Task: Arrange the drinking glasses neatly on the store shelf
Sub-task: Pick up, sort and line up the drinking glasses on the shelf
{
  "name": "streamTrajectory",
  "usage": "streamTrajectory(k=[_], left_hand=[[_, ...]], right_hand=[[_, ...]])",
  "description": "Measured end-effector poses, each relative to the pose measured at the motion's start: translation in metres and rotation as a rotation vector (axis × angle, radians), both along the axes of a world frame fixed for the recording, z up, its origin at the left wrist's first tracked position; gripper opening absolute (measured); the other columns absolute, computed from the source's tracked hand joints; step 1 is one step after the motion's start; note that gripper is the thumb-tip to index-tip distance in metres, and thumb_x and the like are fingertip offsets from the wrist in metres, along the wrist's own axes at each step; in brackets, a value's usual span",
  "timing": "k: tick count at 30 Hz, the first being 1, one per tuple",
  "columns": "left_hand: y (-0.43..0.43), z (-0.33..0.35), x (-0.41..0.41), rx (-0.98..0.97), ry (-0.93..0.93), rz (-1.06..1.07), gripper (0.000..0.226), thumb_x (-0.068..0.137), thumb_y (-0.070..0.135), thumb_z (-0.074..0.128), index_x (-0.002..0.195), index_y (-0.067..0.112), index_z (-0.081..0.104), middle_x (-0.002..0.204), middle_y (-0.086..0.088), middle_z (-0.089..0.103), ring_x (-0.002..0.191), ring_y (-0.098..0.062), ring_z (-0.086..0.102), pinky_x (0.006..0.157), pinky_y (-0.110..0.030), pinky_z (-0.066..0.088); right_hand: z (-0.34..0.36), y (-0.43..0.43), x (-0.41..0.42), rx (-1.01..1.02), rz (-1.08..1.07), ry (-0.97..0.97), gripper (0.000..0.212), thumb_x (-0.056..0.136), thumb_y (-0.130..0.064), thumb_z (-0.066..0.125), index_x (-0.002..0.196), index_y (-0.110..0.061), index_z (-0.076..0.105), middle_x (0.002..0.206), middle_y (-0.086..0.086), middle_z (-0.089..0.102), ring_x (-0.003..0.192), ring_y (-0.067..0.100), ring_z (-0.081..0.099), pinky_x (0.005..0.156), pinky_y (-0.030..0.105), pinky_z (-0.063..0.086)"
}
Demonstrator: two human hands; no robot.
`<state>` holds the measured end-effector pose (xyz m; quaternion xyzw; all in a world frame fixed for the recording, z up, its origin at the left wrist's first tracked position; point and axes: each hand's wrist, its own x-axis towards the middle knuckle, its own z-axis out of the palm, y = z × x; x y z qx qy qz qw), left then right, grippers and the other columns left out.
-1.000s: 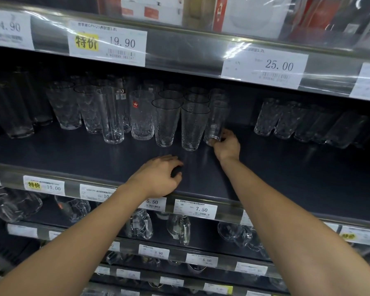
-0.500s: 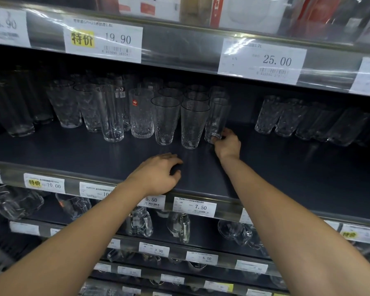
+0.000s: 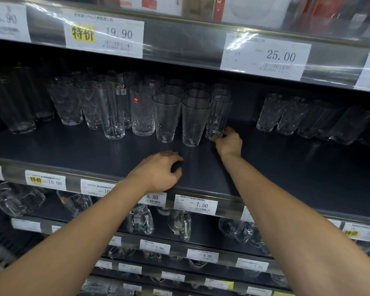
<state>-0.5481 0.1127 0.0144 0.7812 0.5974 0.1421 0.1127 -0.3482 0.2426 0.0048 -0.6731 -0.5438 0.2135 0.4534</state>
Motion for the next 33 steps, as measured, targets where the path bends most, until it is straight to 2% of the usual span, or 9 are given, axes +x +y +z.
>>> streamTrajectory(k=[4, 8, 11, 13, 19, 24, 27, 30, 33], left_hand=[[-0.002, 0.003, 0.001, 0.008, -0.006, -0.012, 0.047, 0.099, 0.034, 0.047, 0.145, 0.023, 0.047, 0.155, 0.003, 0.041, 0.144, -0.016, 0.033, 0.114, -0.027, 0.026], [-0.004, 0.006, -0.001, 0.015, -0.019, -0.033, 0.046, 0.100, 0.033, 0.047, 0.144, 0.021, 0.048, 0.154, 0.003, 0.042, 0.143, -0.017, 0.035, 0.111, -0.026, 0.028], [-0.002, 0.004, -0.002, 0.027, -0.060, -0.041, 0.043, 0.099, 0.032, 0.050, 0.140, 0.021, 0.053, 0.151, 0.003, 0.046, 0.140, -0.018, 0.039, 0.109, -0.028, 0.031], [-0.001, 0.000, -0.004, 0.031, -0.100, -0.057, 0.038, 0.098, 0.032, 0.053, 0.134, 0.023, 0.058, 0.146, 0.002, 0.051, 0.135, -0.018, 0.045, 0.108, -0.029, 0.035], [0.012, 0.004, 0.004, -0.030, -0.177, -0.098, 0.020, 0.094, 0.032, 0.061, 0.111, 0.025, 0.069, 0.122, 0.004, 0.065, 0.109, -0.018, 0.060, 0.094, -0.033, 0.048], [0.013, 0.027, 0.066, -0.150, -0.524, -0.362, 0.009, 0.094, 0.018, 0.066, 0.097, 0.019, 0.074, 0.099, 0.007, 0.073, 0.096, -0.009, 0.067, 0.085, -0.016, 0.047], [0.012, 0.039, 0.112, -0.263, -0.732, -0.446, 0.016, 0.095, 0.010, 0.062, 0.086, 0.019, 0.070, 0.095, -0.004, 0.074, 0.086, -0.016, 0.070, 0.080, -0.024, 0.053], [0.013, 0.044, 0.155, -0.318, -0.802, -0.490, 0.022, 0.097, 0.006, 0.057, 0.082, 0.020, 0.066, 0.089, -0.004, 0.071, 0.076, -0.013, 0.068, 0.067, -0.022, 0.054], [0.017, 0.045, 0.197, -0.334, -0.869, -0.444, 0.022, 0.098, 0.005, 0.056, 0.082, 0.019, 0.065, 0.088, -0.003, 0.069, 0.075, -0.014, 0.067, 0.067, -0.025, 0.054]], right_hand=[[0.004, -0.005, 0.002, -0.025, -0.029, 0.014, 0.031, 0.091, -0.018, 0.063, 0.119, -0.005, 0.063, 0.121, 0.011, 0.067, 0.115, 0.030, 0.060, 0.080, 0.022, 0.041], [0.009, -0.021, 0.010, -0.066, 0.015, 0.066, 0.041, 0.091, -0.023, 0.064, 0.130, -0.012, 0.060, 0.128, 0.006, 0.064, 0.122, 0.025, 0.057, 0.093, 0.023, 0.042], [0.010, -0.039, 0.022, -0.099, 0.074, 0.121, 0.021, 0.090, -0.016, 0.063, 0.109, -0.023, 0.069, 0.119, 0.002, 0.068, 0.113, 0.017, 0.060, 0.090, 0.020, 0.042], [0.010, -0.058, 0.033, -0.136, 0.118, 0.131, 0.019, 0.088, -0.013, 0.067, 0.104, -0.022, 0.071, 0.114, 0.000, 0.069, 0.114, 0.016, 0.061, 0.091, 0.018, 0.041], [0.027, -0.140, 0.068, -0.273, 0.243, -0.260, 0.027, 0.089, -0.023, 0.070, 0.116, -0.020, 0.070, 0.106, -0.006, 0.069, 0.102, 0.006, 0.063, 0.097, 0.018, 0.045], [0.040, -0.194, 0.105, -0.184, 0.116, -0.221, 0.025, 0.091, -0.025, 0.070, 0.114, -0.019, 0.071, 0.104, -0.006, 0.073, 0.099, 0.008, 0.067, 0.095, 0.021, 0.050], [0.043, -0.218, 0.135, -0.144, 0.032, -0.143, 0.020, 0.092, -0.023, 0.069, 0.112, -0.019, 0.071, 0.104, -0.005, 0.074, 0.100, 0.009, 0.068, 0.095, 0.025, 0.052], [0.047, -0.235, 0.171, -0.115, -0.044, -0.118, 0.017, 0.093, -0.021, 0.068, 0.109, -0.021, 0.071, 0.104, -0.007, 0.074, 0.101, 0.009, 0.068, 0.095, 0.028, 0.053], [0.047, -0.243, 0.212, -0.082, -0.120, -0.065, 0.013, 0.092, -0.019, 0.067, 0.102, -0.026, 0.071, 0.101, -0.008, 0.074, 0.100, 0.009, 0.068, 0.095, 0.030, 0.053]])
